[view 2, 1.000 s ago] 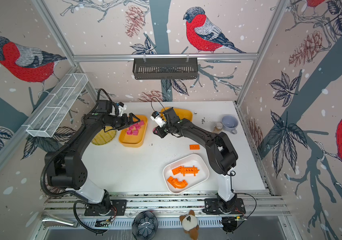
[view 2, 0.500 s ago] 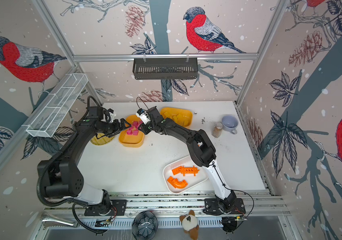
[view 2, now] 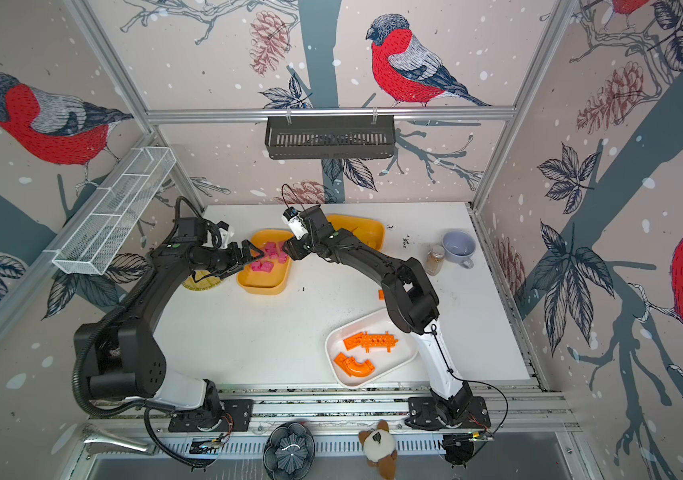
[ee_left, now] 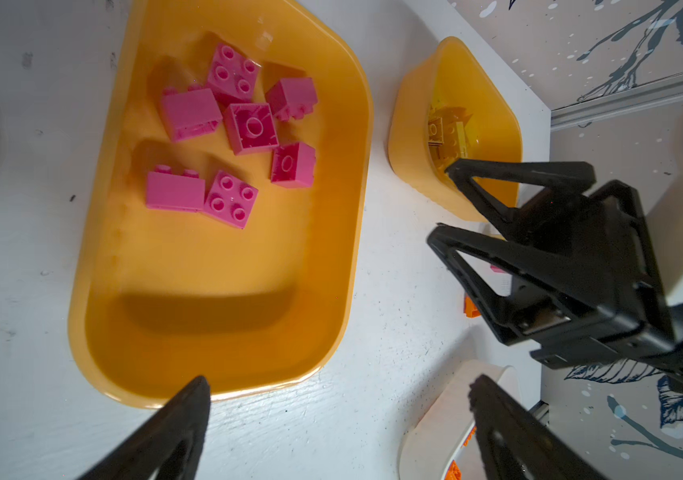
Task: Sort the legos into containers by color
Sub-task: 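Carry the pink brick with the right gripper and release it into the smaller tub, then move the right gripper back over the loose bricks beside the larger tub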
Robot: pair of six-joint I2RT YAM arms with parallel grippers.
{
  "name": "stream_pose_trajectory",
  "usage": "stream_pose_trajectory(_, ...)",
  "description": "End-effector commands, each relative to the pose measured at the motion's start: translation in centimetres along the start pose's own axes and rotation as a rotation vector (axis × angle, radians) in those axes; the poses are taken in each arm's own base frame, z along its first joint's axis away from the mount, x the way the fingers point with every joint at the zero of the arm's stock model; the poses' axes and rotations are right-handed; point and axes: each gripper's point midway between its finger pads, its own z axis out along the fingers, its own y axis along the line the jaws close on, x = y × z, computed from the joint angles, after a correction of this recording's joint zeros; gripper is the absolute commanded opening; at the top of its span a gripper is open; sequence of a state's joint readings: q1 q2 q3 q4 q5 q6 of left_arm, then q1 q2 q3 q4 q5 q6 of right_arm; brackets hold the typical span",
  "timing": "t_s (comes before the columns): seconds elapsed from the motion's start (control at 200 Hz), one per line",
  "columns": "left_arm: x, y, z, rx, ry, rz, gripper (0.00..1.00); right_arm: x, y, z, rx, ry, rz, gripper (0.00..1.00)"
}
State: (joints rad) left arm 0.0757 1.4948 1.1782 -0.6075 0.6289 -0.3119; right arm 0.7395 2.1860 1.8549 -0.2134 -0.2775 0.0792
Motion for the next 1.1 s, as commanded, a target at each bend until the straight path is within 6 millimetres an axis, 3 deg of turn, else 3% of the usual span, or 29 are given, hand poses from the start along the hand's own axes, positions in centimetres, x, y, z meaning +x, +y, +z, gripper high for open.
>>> stream_pose_trajectory(0.0, -0.1, -1.4, 0.3, 0.073, -0.003, 0.006, 0.97, 0.9, -1.3, -3.2, 0.059, 0.022, 0.059, 0.64)
stream_pose_trajectory(0.32, 0.2, -4.8, 2.7, 0.162, 0.047, 0.05, 0.97, 8.9, -8.4, -14.6, 0.331, 0.218, 0.38, 0.69)
stream_pose_trajectory(0.535, 0.2, -5.9, 4.1, 0.188, 0.075, 0.061, 0.97, 14.2, -13.0, -19.2, 0.526, 0.317, 0.5, 0.74)
stream_pose_trajectory(0.76, -0.1, -6.1, 4.4, 0.19, 0.084, 0.067, 0.97, 17.0, -16.2, -20.6, 0.641, 0.273, 0.823, 0.8)
stream_pose_trajectory(1.096, -0.3, -6.1, 4.5, 0.189, 0.091, 0.079, 0.97, 19.6, -18.2, -19.3, 0.757, 0.105, 1.421, 0.74)
